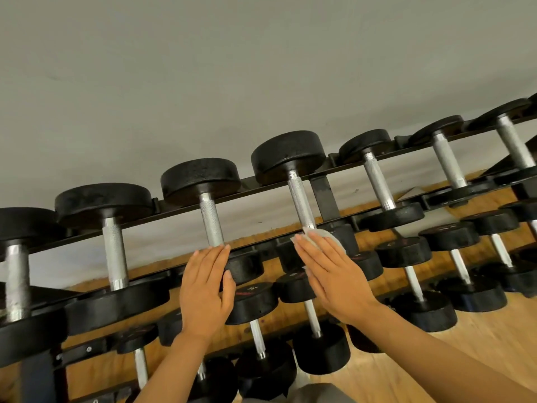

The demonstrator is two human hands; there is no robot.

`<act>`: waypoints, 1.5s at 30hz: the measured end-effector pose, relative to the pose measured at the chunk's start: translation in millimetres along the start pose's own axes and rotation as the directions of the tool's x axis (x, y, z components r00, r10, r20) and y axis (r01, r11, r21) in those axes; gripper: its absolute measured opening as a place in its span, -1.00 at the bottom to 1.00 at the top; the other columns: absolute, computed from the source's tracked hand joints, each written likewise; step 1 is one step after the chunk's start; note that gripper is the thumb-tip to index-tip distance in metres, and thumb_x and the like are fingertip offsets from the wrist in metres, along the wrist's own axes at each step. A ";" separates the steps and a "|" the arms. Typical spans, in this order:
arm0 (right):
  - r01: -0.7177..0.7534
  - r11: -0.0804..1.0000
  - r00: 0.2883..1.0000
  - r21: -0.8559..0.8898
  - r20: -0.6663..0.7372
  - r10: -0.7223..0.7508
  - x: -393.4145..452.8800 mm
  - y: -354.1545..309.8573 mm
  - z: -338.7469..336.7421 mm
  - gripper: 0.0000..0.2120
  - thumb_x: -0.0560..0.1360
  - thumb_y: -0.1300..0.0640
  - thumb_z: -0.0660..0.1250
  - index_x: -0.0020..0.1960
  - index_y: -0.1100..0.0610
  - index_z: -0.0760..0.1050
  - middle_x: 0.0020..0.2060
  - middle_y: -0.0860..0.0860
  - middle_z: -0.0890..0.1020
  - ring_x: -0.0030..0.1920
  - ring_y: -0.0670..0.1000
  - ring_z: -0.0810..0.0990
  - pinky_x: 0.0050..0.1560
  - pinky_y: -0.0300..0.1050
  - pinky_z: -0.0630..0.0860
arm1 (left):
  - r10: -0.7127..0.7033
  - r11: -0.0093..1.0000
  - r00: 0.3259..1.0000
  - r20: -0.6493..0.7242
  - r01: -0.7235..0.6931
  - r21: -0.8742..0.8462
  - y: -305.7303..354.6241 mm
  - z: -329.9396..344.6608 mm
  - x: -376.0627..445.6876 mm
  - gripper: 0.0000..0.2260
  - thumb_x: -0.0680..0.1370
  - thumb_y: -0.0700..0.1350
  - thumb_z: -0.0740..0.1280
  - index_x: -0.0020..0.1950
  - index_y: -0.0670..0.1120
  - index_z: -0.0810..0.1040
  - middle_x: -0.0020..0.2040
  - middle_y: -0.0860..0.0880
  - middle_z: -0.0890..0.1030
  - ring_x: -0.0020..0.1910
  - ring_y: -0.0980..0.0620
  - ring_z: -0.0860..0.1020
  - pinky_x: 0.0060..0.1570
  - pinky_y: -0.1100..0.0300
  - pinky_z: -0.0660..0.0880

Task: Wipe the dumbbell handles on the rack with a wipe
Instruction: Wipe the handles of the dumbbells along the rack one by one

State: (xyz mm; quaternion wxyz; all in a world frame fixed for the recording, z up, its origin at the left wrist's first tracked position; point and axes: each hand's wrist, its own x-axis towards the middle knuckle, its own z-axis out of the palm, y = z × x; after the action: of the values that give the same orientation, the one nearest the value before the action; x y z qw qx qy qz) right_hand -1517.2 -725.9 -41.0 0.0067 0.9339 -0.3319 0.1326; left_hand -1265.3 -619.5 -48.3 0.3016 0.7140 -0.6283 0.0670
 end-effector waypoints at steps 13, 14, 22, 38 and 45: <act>-0.405 0.906 0.911 0.122 -0.033 0.412 7.7 -57.4 9.2 -0.40 0.64 -0.04 -0.01 0.57 0.27 0.04 0.57 0.16 0.04 0.57 0.15 -0.02 0.53 0.10 0.04 | 0.002 0.999 1.000 -0.022 -0.003 -0.045 -2.9 2.2 -0.6 -0.61 0.63 -0.05 0.12 0.35 -0.18 0.55 0.27 -0.11 0.60 0.29 -0.08 0.53 0.43 -0.06 0.31; -0.392 0.914 0.917 0.108 -0.039 0.398 7.1 -50.5 8.4 -0.41 0.65 -0.04 -0.02 0.57 0.26 0.05 0.58 0.14 0.04 0.57 0.13 -0.02 0.54 0.07 0.02 | 0.006 0.999 1.000 -0.026 -0.007 -0.048 -2.7 2.1 -0.7 -0.61 0.63 -0.05 0.11 0.35 -0.18 0.55 0.27 -0.11 0.60 0.29 -0.08 0.53 0.43 -0.07 0.32; -0.630 0.679 0.718 0.377 -0.051 0.694 26.5 -29.7 0.0 -0.35 0.62 -0.15 -0.11 0.58 0.23 -0.03 0.57 0.12 0.04 0.57 0.04 -0.10 0.55 0.14 0.04 | 0.018 0.999 0.999 -0.046 -0.020 -0.038 -4.8 4.9 -0.8 -0.59 0.66 -0.03 0.08 0.33 -0.19 0.56 0.25 -0.12 0.61 0.26 -0.10 0.55 0.39 -0.12 0.36; -0.426 0.883 0.874 0.198 -0.162 0.458 12.9 -26.7 9.1 -0.49 0.63 0.18 0.03 0.55 0.26 0.09 0.55 0.16 0.13 0.56 0.15 0.07 0.53 0.10 0.07 | 0.010 0.999 1.000 -0.027 -0.011 -0.043 -4.3 3.0 -0.1 -0.61 0.62 -0.06 0.12 0.34 -0.18 0.55 0.26 -0.12 0.60 0.27 -0.07 0.53 0.47 -0.02 0.27; -0.145 0.989 0.986 -0.002 -0.080 0.144 3.9 -21.4 5.8 -0.24 0.45 0.28 0.41 0.55 0.20 0.13 0.54 0.11 0.18 0.55 0.06 0.13 0.53 0.00 0.14 | 0.024 0.998 0.999 -0.046 -0.027 -0.054 -6.3 5.4 -1.9 -0.61 0.64 -0.05 0.11 0.34 -0.18 0.55 0.26 -0.13 0.60 0.28 -0.07 0.53 0.44 -0.06 0.30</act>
State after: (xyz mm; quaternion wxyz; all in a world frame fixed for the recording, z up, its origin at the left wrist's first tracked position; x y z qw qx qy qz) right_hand -1499.5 -712.2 -43.9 0.0140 0.9013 -0.3988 0.1684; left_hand -1261.4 -620.5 -55.8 0.3340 0.6958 -0.6320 0.0699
